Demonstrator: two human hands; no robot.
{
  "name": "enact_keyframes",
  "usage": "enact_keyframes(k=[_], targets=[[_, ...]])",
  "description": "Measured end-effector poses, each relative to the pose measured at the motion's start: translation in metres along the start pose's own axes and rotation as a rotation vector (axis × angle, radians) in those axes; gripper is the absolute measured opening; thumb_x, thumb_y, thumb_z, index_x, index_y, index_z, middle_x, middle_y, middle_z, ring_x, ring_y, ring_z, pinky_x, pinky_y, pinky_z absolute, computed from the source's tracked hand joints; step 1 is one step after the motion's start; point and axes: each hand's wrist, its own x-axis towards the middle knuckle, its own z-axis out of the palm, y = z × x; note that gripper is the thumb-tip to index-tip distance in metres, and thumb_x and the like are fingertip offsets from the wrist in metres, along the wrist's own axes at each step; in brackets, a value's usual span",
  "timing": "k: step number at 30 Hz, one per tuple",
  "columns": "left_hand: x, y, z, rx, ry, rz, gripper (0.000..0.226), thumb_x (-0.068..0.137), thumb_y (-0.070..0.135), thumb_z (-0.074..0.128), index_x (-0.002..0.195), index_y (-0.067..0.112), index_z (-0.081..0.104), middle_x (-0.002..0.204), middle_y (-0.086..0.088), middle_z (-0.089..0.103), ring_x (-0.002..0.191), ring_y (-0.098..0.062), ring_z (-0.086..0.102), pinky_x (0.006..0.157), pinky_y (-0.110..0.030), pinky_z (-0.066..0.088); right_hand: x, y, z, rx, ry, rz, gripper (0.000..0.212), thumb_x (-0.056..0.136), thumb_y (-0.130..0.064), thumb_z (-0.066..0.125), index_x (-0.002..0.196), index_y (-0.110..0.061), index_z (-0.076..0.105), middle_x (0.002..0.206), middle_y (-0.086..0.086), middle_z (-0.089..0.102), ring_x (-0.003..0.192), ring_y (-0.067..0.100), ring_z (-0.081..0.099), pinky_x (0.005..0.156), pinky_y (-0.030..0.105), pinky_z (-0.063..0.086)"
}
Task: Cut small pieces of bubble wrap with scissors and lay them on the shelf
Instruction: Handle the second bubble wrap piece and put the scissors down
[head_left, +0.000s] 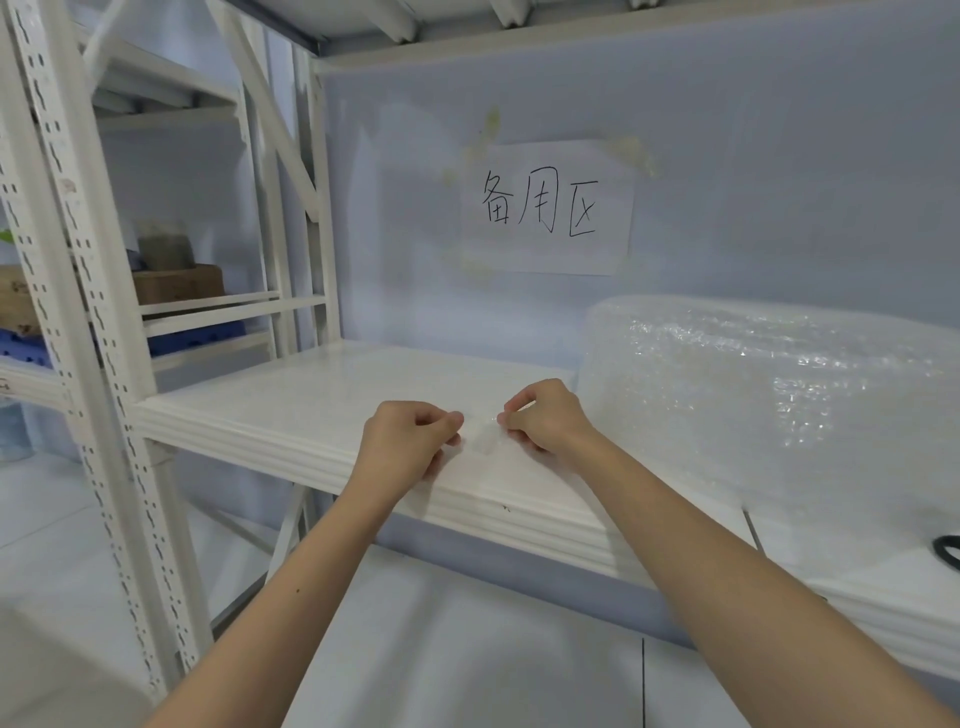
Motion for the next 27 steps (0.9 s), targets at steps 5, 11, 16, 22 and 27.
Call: enact_keyframes(k=[5, 11, 16, 22, 27], targets=[[-0.001, 0.0, -0.001, -0.034, -0.005, -0.01, 0.018, 0.089, 0.021, 0.062, 0.079, 0.014, 0.074, 0.071, 0.004, 0.076, 0.05, -0.013, 0.057, 0.054, -0.023, 0.053, 0.001, -0.002, 0.003, -0.035, -0.008, -0.019, 0.018, 0.085, -0.015, 0.066, 0.096, 0.0, 0.067, 0.083, 0.016, 0.066, 0.062, 0.022, 0.056, 0.055, 0.024, 0.042], [-0.004, 0.0, -0.003, -0.053, -0.004, -0.02, 0.015, 0.09, 0.016, 0.058, 0.087, 0.016, 0.073, 0.075, 0.002, 0.077, 0.054, -0.016, 0.059, 0.058, -0.023, 0.055, -0.002, -0.003, 0.0, -0.098, 0.038, -0.023, 0.025, 0.079, 0.006, 0.039, 0.083, 0.018, 0.059, 0.067, 0.019, 0.055, 0.055, 0.025, 0.05, 0.054, 0.033, 0.044], [-0.008, 0.007, -0.002, -0.068, -0.011, -0.011, 0.016, 0.091, 0.016, 0.057, 0.09, 0.017, 0.073, 0.077, 0.0, 0.077, 0.057, -0.017, 0.061, 0.066, -0.032, 0.058, -0.029, -0.009, -0.015, -0.128, 0.071, -0.126, 0.032, 0.088, -0.001, 0.039, 0.102, 0.014, 0.062, 0.107, 0.027, 0.067, 0.069, 0.026, 0.057, 0.067, 0.033, 0.047], [-0.031, 0.033, 0.023, -0.124, -0.094, 0.061, 0.014, 0.091, 0.02, 0.058, 0.09, 0.019, 0.072, 0.076, 0.0, 0.076, 0.057, -0.015, 0.062, 0.073, -0.038, 0.059, -0.139, -0.004, -0.057, -0.269, -0.008, -0.31, 0.023, 0.092, -0.023, 0.049, 0.092, -0.022, 0.072, 0.09, -0.011, 0.069, 0.06, 0.0, 0.055, 0.058, 0.011, 0.039], [-0.066, 0.064, 0.066, -0.185, -0.265, 0.134, 0.016, 0.091, 0.023, 0.061, 0.084, 0.016, 0.074, 0.077, 0.001, 0.076, 0.057, -0.012, 0.062, 0.075, -0.04, 0.059, -0.224, 0.033, -0.135, -0.538, 0.261, -0.11, 0.048, 0.086, -0.042, 0.049, 0.054, -0.008, 0.043, 0.048, 0.006, 0.043, 0.049, 0.02, 0.042, 0.052, 0.032, 0.037]])
